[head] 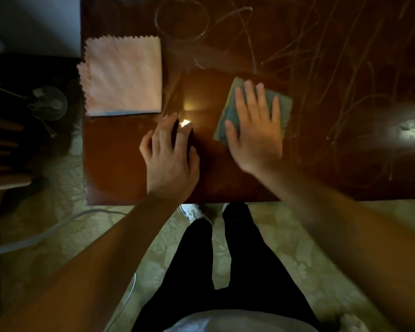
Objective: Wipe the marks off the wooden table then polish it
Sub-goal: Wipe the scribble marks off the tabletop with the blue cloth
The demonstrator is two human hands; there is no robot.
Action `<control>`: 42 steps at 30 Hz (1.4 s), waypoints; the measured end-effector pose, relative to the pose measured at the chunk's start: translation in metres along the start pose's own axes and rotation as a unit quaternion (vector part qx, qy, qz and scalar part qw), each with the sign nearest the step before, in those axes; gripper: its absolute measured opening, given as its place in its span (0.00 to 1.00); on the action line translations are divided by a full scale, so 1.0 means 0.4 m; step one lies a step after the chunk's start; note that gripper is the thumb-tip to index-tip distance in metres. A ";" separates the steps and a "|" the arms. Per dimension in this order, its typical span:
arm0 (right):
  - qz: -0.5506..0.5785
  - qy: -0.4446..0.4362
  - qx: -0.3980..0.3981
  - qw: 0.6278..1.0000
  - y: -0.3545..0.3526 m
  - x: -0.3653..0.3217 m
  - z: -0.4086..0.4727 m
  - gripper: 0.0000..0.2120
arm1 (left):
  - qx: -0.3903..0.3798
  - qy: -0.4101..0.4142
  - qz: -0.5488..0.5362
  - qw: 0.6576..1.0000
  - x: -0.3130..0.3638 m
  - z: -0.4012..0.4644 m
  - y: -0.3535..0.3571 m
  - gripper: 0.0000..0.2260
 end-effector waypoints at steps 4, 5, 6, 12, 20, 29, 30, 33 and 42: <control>0.020 -0.013 0.001 1.000 0.033 -0.093 -0.170 0.33 | -0.030 0.026 -0.008 0.999 0.064 0.067 0.035 0.18; 0.024 -0.012 0.000 1.000 0.037 -0.100 -0.182 0.33 | -0.036 0.037 -0.007 0.999 0.077 0.086 0.039 0.17; 0.026 -0.011 0.001 1.000 0.038 -0.100 -0.180 0.33 | -0.041 0.049 -0.004 0.998 0.088 0.106 0.042 0.17; 0.032 -0.001 0.034 0.999 -0.014 -0.003 0.074 0.32 | -0.036 0.047 0.061 0.996 0.071 0.262 0.028 0.19; 0.035 -0.022 0.011 0.999 -0.003 -0.032 0.062 0.32 | -0.049 -0.001 0.095 0.994 -0.057 0.386 0.012 0.25; 0.031 -0.046 0.025 0.998 -0.030 -0.005 0.226 0.32 | -0.028 -0.041 0.072 0.996 -0.101 0.393 0.015 0.27; 0.030 -0.034 0.028 0.999 -0.039 0.002 0.276 0.32 | -0.029 -0.038 0.075 0.996 -0.104 0.394 0.016 0.27; 0.028 -0.005 0.025 0.999 -0.054 0.005 0.362 0.32 | -0.033 -0.034 0.090 0.995 -0.110 0.392 0.023 0.28; 0.042 -0.052 0.011 0.998 -0.006 -0.118 0.165 0.32 | -0.035 -0.038 0.101 0.994 -0.108 0.390 0.018 0.27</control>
Point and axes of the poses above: each hand's wrist, its own z-axis towards the middle knuckle, its own y-axis out of the palm, x = y × z, the point moved 9 cm from there along z, towards the middle knuckle, and after that the axes turned 8 degrees about -y, right-handed, at the moved point
